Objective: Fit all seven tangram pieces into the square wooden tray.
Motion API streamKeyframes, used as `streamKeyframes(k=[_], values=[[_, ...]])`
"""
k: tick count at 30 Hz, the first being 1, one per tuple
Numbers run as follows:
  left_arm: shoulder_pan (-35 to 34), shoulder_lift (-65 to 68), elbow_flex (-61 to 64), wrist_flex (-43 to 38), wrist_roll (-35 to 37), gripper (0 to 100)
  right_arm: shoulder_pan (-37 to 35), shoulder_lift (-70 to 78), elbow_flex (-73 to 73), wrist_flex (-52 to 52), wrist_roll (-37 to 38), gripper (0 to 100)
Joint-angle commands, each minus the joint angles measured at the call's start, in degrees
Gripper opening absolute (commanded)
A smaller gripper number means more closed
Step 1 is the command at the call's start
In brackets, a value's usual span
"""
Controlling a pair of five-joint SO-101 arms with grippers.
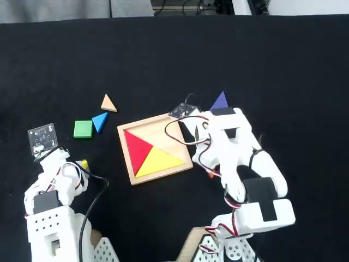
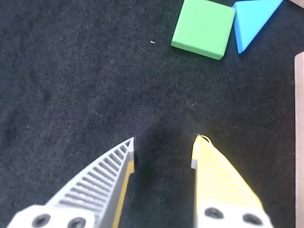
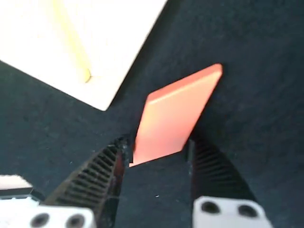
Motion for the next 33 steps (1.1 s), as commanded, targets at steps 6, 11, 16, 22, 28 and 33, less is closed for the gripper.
streamKeyframes(k=[6,11,16,22,28,33], values=[[0.75,-0.44,-0.57,-0.88,-0.35,21,1.67,-2.68,-1.89,-1.14,0.18,16.3],[0.75,-0.44,-0.57,-0.88,-0.35,21,4.40,-10.68,-1.80,2.55,0.18,16.6],[0.75,-0.44,-0.57,-0.88,-0.35,21,0.53,-19.74,1.54,8.00,4.84,16.6],[0.75,-0.44,-0.48,-0.88,-0.35,21,-4.13,-22.29,7.43,2.37,7.38,16.6],[0.75,-0.44,-0.48,-0.88,-0.35,21,-4.22,-16.40,6.73,-0.53,7.74,16.6],[0.75,-0.44,-0.48,-0.88,-0.35,21,-4.13,-9.36,3.47,-1.76,7.56,16.6]])
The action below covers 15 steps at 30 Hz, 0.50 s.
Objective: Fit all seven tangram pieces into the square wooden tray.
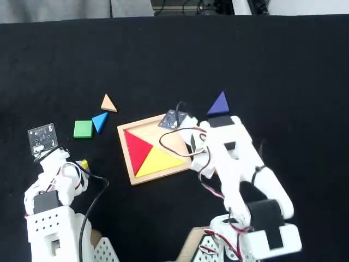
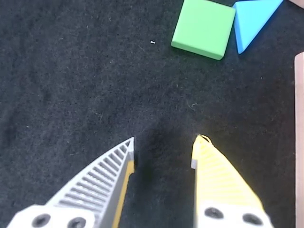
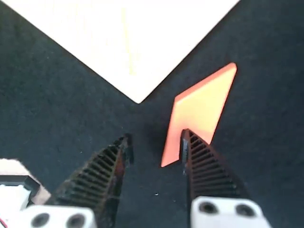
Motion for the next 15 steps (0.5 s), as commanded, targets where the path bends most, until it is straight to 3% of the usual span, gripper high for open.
streamKeyframes(k=[1,15], values=[[0.75,-0.44,-0.48,-0.88,-0.35,21,-0.44,4.35,-4.26,-0.88,0.44,16.6],[0.75,-0.44,-0.48,-0.88,-0.35,21,-0.35,5.85,-5.76,-2.46,0.18,16.7]])
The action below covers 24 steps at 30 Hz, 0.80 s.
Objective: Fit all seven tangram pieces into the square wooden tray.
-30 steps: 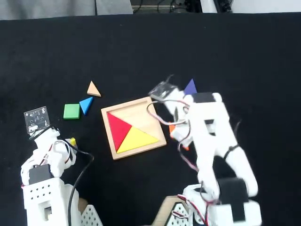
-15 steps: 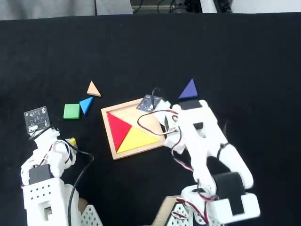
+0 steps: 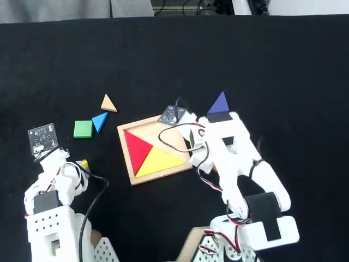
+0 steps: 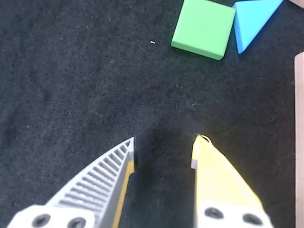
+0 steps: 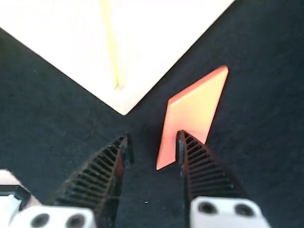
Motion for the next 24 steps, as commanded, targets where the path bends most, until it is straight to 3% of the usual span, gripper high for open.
streamKeyframes(k=[1,7,24], values=[[0.75,-0.44,-0.48,-0.88,-0.35,21,-0.53,0.92,-2.33,-1.14,0.09,16.8],[0.75,-0.44,-0.48,-0.88,-0.35,21,-0.26,1.36,-3.12,-1.32,0.18,25.5],[0.75,-0.44,-0.48,-0.88,-0.35,21,2.55,1.54,-2.86,-3.25,2.37,24.1]])
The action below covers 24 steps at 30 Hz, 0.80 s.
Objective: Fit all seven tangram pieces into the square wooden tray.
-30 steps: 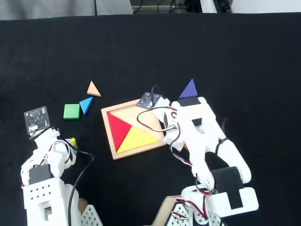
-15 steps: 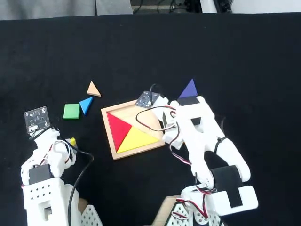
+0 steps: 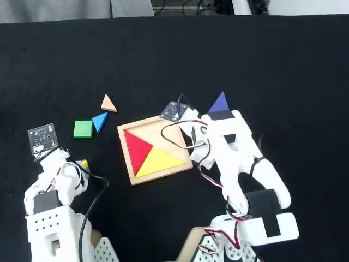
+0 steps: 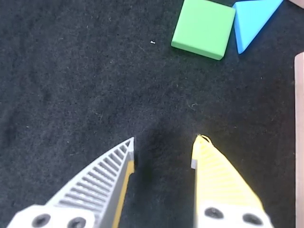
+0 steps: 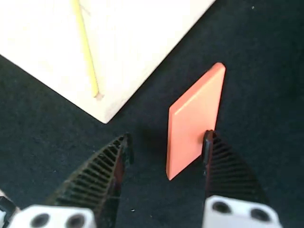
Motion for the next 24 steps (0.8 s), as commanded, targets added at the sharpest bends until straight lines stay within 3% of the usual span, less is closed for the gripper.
streamKeyframes(k=[1,24], values=[[0.75,-0.44,-0.48,-0.88,-0.35,21,1.05,0.48,-1.54,-0.35,1.41,24.1],[0.75,-0.44,-0.48,-0.79,-0.35,21,1.05,0.48,-0.22,-1.23,1.58,23.9]])
